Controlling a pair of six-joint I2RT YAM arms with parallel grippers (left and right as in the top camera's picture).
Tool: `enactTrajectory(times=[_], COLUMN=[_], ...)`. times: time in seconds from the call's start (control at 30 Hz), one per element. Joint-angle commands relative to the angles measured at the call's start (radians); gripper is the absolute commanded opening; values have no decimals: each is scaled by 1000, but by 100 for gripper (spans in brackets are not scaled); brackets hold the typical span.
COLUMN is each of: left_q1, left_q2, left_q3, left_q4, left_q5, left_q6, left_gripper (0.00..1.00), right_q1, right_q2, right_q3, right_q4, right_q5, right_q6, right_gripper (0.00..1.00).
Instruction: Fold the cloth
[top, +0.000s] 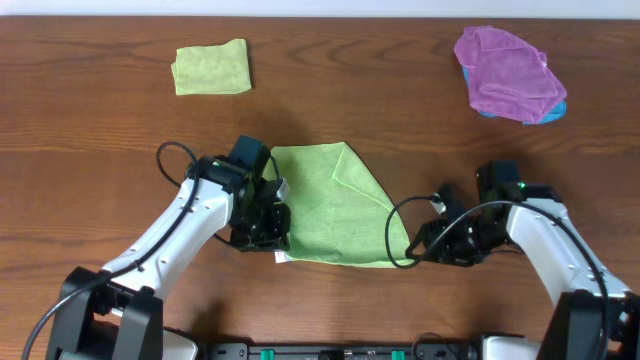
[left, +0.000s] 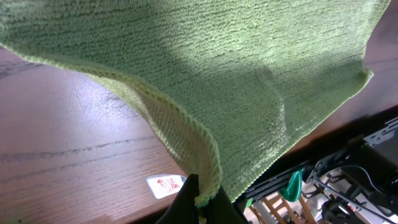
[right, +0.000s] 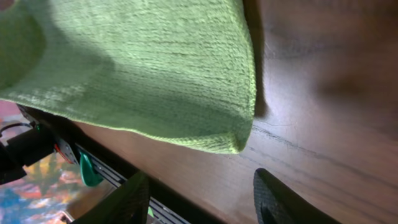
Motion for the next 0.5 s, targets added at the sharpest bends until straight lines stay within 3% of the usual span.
enactTrajectory(times=[0.0,0.17,0.47], left_q1=[5,5,5], left_q2=[-14,-14,-14], left_q3=[6,5,5], left_q4=[-14,-34,-50], left_q5=[-17,-17,-14], left_q6=[23,37,37], left_gripper=[6,6,6], right_q1=[-10,-10,-10], right_q2=[-13,-13,-13], right_q3=[-42,-109,-225], right_q4=[29,108,288], right_q5=[-37,-45,-110], right_q6=[45,103,221], right_gripper=[58,65,68])
